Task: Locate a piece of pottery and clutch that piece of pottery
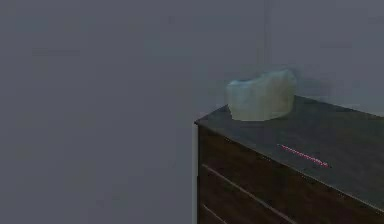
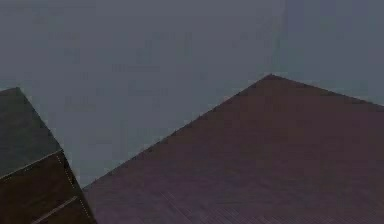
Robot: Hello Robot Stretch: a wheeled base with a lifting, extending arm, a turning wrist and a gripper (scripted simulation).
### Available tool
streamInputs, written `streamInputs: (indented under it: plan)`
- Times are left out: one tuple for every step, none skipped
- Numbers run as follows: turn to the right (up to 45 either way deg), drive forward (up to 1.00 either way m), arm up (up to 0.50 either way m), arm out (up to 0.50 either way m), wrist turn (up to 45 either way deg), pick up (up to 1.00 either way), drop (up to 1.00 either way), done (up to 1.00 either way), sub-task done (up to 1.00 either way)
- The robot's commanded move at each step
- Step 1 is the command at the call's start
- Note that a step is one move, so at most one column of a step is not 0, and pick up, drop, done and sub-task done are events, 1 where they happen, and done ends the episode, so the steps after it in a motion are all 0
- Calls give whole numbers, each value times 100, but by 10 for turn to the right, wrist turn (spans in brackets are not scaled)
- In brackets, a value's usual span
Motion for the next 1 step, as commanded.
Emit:
streamInputs:
  plan:
    - [-450,0,0,0,0,0,0,0,0]
